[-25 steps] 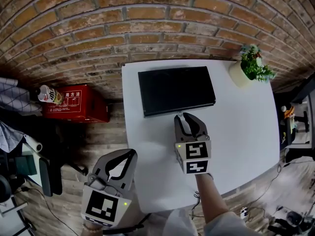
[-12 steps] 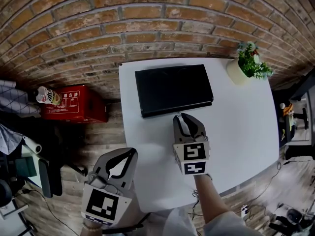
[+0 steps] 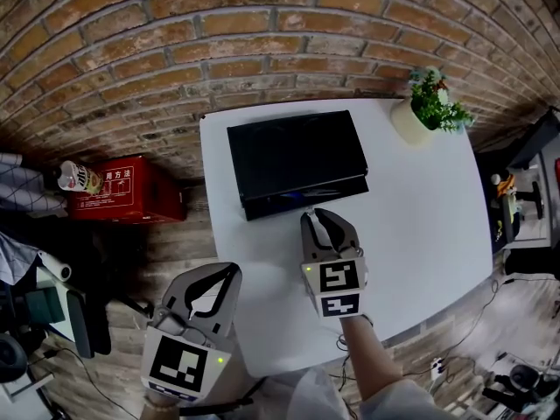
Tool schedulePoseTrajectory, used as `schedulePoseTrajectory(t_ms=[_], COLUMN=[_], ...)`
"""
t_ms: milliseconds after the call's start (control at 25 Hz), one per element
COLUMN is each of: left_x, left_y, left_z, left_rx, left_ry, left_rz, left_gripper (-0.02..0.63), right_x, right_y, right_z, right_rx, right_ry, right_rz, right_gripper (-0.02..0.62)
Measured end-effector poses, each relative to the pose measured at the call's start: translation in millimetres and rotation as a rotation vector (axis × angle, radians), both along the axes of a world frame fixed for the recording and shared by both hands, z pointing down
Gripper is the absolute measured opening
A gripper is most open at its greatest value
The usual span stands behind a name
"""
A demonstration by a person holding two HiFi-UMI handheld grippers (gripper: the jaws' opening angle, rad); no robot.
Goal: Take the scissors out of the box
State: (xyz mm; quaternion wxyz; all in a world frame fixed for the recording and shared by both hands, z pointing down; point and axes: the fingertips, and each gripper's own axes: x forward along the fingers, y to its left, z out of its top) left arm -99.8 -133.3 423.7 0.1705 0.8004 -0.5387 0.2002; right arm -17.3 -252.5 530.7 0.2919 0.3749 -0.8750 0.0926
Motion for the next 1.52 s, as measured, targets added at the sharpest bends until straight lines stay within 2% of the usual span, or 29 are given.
schedulePoseTrajectory(t_ms=[1240,1520], left_x=[24.3,32.0], left_y=[-3.6,-5.2], left_z=[-6.5,-7.2], left_rx=[0.009,0.008], left_ry=[-0.016,-0.012], left_rz=[0.116,0.14], left_gripper=[0.017,0.017], right_x=[38.6,44.7], right_y=[51.6,52.4], right_z=[-2.9,-16.6], right_rx=[-0.054,-0.019], right_ry=[0.013,-0.002], right_rz=[0.034,0.053], right_gripper=[0.094,0.061])
